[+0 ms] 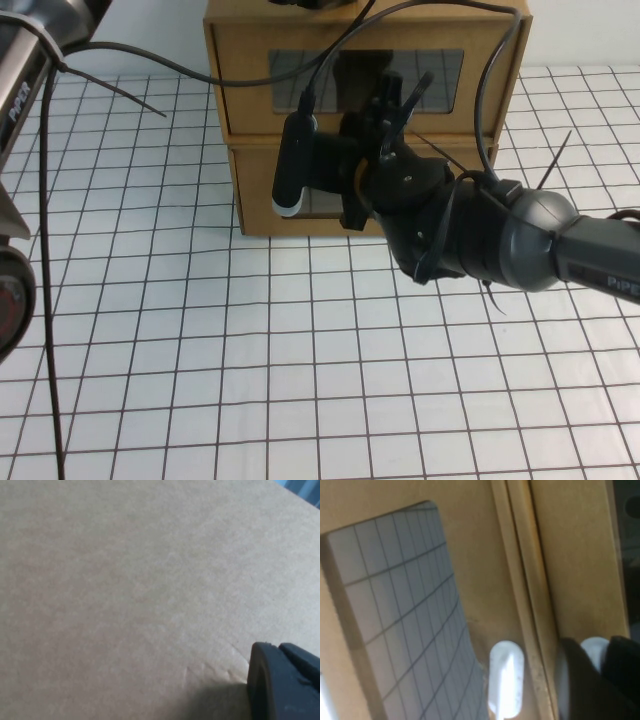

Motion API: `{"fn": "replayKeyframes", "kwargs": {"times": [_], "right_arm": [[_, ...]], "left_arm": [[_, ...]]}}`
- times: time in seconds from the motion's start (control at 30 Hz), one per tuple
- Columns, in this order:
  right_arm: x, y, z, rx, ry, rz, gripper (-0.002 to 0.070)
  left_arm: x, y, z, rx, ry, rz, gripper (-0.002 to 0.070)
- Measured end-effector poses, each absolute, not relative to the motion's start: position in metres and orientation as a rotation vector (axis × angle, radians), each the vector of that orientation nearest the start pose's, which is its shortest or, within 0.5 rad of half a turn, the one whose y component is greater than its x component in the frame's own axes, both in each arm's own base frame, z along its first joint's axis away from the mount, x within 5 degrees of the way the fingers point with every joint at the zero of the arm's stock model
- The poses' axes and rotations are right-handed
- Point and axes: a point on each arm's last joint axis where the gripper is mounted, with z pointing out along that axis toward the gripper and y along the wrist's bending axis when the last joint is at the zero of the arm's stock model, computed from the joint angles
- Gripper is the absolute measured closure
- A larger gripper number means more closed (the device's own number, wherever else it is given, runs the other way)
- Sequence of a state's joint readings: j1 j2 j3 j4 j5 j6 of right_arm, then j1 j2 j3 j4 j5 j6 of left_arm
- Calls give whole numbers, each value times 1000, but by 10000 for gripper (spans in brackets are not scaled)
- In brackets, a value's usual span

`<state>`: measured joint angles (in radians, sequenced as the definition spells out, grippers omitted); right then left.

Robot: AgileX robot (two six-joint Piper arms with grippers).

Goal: Open the shoe box
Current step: 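Pull the top drawer of the cardboard box fully open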

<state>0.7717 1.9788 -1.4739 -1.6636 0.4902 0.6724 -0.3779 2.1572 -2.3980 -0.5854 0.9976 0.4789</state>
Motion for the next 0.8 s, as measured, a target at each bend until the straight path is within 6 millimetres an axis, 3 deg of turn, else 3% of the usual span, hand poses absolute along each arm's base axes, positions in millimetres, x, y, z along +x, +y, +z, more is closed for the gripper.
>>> {"fn": "replayKeyframes", "kwargs": {"times": [0.23, 0.6, 0.8], "right_arm": [[360, 290, 257, -1300, 1444, -667, 659], [359, 289, 255, -1378, 1398, -727, 666], [347, 279, 252, -1436, 1381, -743, 666]], "left_arm": [[436, -218, 394, 814, 1993, -659, 678], [436, -218, 394, 813, 1995, -661, 678], [434, -220, 393, 806, 2019, -679, 678]]}}
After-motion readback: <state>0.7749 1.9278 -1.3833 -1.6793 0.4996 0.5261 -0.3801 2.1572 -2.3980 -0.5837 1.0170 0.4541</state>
